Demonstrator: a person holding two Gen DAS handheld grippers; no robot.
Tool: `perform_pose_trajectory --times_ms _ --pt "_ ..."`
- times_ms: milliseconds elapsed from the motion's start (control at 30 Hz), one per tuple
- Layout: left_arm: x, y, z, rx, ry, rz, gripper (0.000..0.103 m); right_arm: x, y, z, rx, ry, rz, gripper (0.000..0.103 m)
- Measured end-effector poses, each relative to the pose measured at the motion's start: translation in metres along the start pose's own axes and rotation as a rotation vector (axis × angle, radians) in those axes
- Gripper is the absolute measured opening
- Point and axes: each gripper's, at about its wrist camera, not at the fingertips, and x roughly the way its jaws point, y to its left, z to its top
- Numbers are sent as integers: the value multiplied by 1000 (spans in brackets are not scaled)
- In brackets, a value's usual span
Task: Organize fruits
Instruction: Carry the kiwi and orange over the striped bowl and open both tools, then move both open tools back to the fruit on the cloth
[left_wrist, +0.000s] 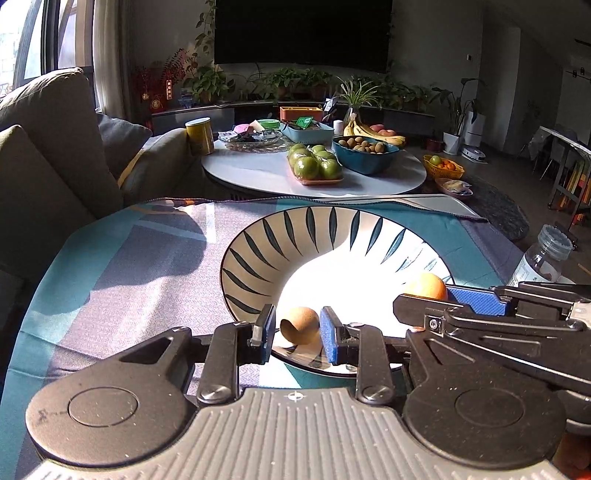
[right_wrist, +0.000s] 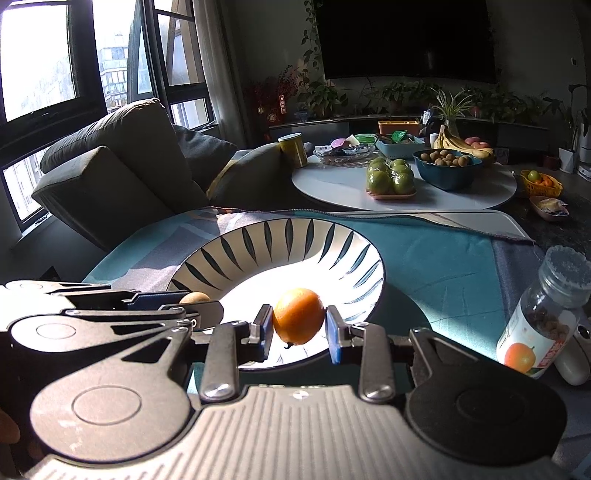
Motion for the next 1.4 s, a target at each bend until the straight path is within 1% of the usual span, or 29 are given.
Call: perform_pose_trajectory --times_ms 333,600,867,1067,1400 --pt "-17 5 0 -13 -30 26 25 -6 -3 1 34 -20 6 78" --pt "-49 12 -7 -18 -64 39 25 -23 -7 -4 69 -23 22 78" --pt "-86 13 -23 -16 -91 59 25 -46 -1 -17 73 -10 40 78" --pt "-113 10 -39 -8 -101 55 25 -63 9 -28 56 -5 68 78" --pt "-139 2 -76 3 -58 40 25 -82 20 -46 49 20 84 78"
